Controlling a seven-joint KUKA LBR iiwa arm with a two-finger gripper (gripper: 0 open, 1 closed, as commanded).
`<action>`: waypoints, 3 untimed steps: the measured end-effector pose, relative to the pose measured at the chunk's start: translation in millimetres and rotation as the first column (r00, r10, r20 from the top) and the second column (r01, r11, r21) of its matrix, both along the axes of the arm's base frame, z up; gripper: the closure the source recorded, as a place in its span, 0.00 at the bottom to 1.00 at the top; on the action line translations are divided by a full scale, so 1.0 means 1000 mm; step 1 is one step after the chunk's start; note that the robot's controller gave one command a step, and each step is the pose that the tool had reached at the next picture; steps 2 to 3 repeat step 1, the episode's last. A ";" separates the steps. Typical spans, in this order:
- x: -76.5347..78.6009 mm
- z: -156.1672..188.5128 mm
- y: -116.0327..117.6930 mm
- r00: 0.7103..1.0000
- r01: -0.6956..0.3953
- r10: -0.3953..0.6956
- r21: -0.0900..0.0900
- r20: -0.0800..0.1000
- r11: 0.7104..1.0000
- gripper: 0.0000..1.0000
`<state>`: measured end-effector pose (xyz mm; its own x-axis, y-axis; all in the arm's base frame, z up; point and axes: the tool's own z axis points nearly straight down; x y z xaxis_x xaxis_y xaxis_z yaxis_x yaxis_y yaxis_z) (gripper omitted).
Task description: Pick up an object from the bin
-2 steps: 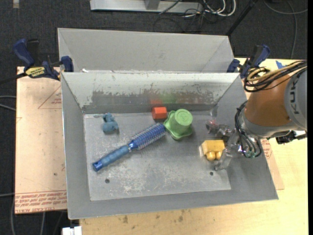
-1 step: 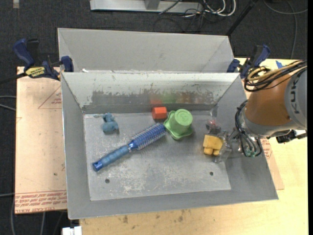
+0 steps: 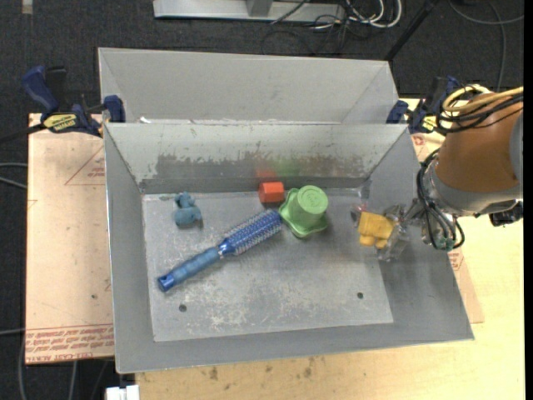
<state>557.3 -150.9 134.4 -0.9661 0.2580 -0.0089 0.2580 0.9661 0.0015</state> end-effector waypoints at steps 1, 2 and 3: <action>0.001 0.020 0.000 1.000 -0.001 0.001 0.001 -0.003 1.000 1.00; 0.001 0.020 0.000 1.000 -0.001 0.001 0.001 -0.003 1.000 1.00; 0.001 0.020 0.000 1.000 -0.001 0.001 0.001 -0.003 1.000 1.00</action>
Offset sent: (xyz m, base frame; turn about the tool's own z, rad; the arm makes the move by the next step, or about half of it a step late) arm 0.0000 0.0000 0.0189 0.0000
